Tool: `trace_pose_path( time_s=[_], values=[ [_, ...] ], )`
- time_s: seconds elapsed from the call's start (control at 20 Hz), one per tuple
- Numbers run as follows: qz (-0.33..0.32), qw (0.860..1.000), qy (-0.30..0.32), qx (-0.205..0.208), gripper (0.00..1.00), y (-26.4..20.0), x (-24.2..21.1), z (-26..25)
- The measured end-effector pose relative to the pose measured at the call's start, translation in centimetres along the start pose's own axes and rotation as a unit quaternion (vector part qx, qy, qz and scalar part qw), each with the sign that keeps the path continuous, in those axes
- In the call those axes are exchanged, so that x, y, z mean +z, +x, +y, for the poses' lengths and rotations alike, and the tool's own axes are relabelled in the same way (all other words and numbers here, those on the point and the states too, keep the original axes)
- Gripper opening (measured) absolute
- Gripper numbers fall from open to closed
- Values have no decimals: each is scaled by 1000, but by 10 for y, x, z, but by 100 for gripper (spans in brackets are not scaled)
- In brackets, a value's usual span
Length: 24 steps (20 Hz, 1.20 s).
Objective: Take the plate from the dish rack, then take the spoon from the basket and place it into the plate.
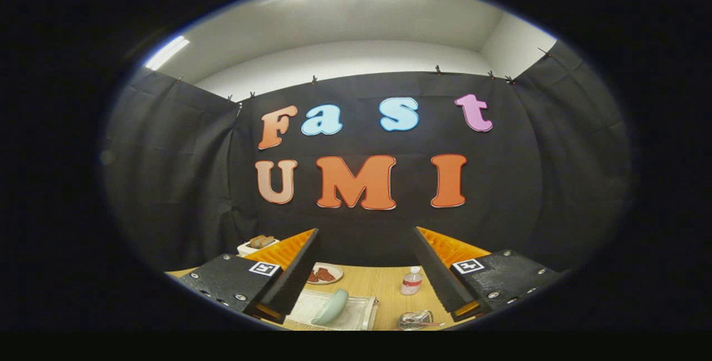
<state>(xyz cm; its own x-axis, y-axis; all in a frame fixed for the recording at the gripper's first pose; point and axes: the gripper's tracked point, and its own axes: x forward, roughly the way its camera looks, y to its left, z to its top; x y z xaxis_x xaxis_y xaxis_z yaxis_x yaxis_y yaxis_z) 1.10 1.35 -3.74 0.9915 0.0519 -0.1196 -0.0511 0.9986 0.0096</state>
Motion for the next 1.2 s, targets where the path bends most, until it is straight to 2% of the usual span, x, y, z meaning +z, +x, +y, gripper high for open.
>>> trace_pose_path(
  time_s=[0.15,0.3,0.65,0.8,1.0,1.2],
  values=[
    [34,999,14,5,97,9,-16,3],
    [96,995,34,22,97,16,-47,13],
    [246,966,63,44,96,36,-121,37],
    [305,947,74,62,96,43,-149,49],
    [390,917,63,60,95,49,-202,55],
    [468,881,45,55,86,50,-249,52]
  ],
)
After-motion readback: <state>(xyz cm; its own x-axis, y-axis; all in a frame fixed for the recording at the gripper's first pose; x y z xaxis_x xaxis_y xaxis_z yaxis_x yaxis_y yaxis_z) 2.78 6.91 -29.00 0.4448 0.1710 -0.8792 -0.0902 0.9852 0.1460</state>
